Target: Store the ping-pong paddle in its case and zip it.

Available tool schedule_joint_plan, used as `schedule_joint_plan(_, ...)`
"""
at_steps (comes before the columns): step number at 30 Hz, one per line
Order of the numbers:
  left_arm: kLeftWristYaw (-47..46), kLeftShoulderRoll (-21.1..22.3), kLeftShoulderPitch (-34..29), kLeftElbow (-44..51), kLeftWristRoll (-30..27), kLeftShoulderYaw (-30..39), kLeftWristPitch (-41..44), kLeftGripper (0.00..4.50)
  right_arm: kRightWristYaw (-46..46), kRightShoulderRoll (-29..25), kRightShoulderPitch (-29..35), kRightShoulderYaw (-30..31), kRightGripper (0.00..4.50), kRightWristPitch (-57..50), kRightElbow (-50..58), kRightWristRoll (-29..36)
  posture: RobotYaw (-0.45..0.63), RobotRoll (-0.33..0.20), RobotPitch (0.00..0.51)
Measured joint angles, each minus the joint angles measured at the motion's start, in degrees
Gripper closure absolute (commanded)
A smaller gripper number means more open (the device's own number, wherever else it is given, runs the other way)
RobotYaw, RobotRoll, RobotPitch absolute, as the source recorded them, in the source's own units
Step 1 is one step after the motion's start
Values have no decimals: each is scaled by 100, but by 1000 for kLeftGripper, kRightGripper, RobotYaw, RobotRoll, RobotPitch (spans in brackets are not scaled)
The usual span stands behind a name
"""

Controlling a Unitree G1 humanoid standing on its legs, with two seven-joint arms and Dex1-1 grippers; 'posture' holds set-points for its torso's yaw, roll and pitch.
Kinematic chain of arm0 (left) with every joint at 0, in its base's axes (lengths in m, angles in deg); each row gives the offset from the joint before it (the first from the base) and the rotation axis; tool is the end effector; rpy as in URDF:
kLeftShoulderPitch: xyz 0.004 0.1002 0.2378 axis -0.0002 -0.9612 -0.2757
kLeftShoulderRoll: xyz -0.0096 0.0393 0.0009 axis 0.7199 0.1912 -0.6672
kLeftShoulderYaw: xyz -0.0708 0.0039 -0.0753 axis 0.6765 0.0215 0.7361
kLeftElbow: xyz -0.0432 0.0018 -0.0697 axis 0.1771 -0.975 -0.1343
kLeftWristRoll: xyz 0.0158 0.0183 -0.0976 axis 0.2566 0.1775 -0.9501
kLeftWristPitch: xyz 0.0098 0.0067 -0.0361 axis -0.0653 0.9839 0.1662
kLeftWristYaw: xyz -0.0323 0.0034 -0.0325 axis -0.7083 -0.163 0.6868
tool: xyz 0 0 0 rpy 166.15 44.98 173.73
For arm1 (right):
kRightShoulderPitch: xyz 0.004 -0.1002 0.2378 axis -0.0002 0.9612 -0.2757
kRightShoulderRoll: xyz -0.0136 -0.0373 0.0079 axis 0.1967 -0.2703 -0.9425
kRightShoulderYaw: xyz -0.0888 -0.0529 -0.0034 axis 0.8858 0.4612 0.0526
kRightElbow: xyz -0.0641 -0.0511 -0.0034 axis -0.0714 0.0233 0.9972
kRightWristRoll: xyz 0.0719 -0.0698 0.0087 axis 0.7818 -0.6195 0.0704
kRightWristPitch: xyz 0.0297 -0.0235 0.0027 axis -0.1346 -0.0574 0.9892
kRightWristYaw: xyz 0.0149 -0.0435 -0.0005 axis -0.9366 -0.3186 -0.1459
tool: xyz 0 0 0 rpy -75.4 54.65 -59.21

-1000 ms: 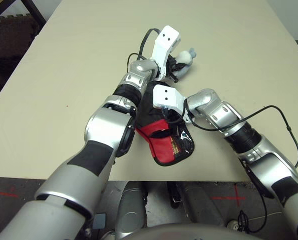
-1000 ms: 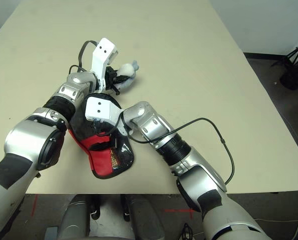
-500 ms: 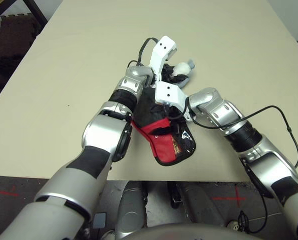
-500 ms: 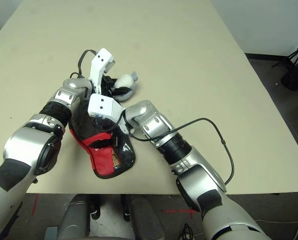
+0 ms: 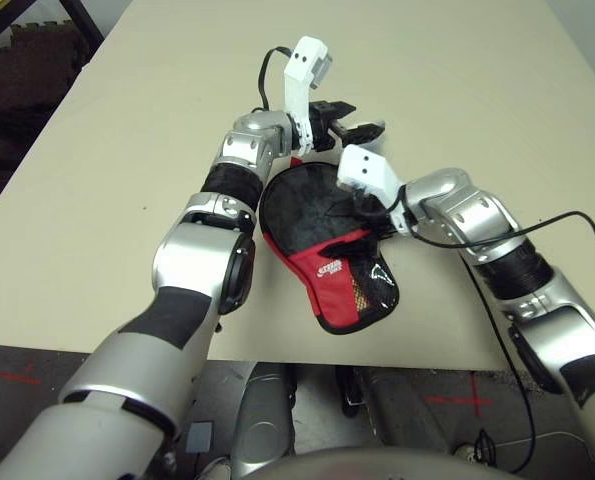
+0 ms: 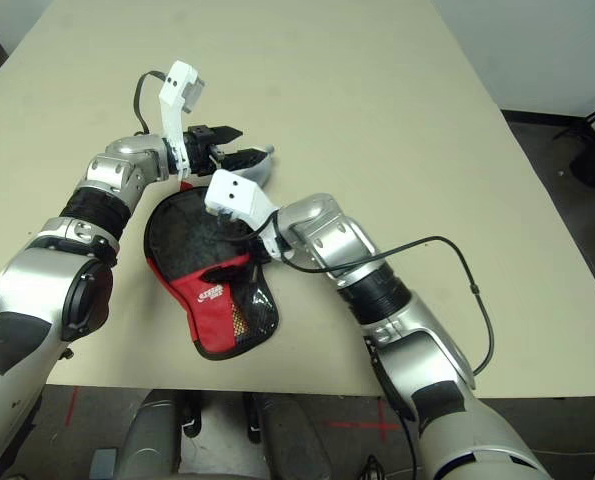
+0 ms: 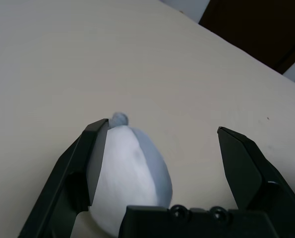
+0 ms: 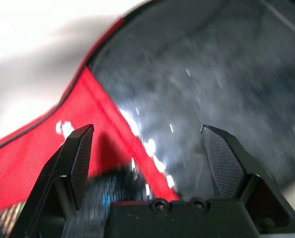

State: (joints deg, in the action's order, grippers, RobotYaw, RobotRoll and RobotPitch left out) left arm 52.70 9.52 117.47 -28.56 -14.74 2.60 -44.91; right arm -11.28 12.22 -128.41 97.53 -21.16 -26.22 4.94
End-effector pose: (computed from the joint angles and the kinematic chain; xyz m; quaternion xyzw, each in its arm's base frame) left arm 0.3805 0.1347 0.2272 0.0162 0.0275 -0.4712 0.8815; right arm 0.3068 -0.1346 0.2015 -0.1946 0.2588 0.5888 0.7405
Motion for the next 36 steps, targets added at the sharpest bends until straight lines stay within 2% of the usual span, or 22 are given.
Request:
schedule_joint_plan(3,-7,225,0,155,-72,37,150,16,18,-279,-442,-221,0,-47,-409,10,-114,0,195)
schedule_joint_plan(7,110,478,-4,504,-140,29,480,16,279,-368,-1213,-455,0,515,-1344,-248,-106,0,194)
schedule_joint_plan(12,824,968,-322,1479,-259,-248,1572,16,810,-107,-1908,-442,0,2134,-3189,-960,-87,0,191)
schedule_joint_plan(16,1416,1341,-909,2623,-394,-716,2616,16,855,335,-2219,-209,0,3488,-4222,-1461,-60,0,187)
schedule_joint_plan(19,1530,1477,-1118,3162,-507,-871,3028,16,823,487,-2366,-156,0,4127,-4646,-1694,-40,0,181)
schedule_joint_plan(23,1651,1863,-1612,4107,-533,-1282,3522,16,670,703,-2593,18,0,5094,-5247,-2117,-22,0,174)
schedule_joint_plan(31,1487,2148,-2094,4737,-346,-2126,3943,16,664,917,-2810,51,0,5974,-6122,-2682,-10,0,171)
schedule_joint_plan(34,1339,2152,-2096,4837,-228,-2300,3874,0,693,951,-2813,51,591,6084,-6291,-2819,-14,0,171)
schedule_joint_plan(36,1258,2111,-2096,4857,-125,-2404,3826,0,812,957,-2813,51,1212,6151,-6392,-2932,-20,0,176)
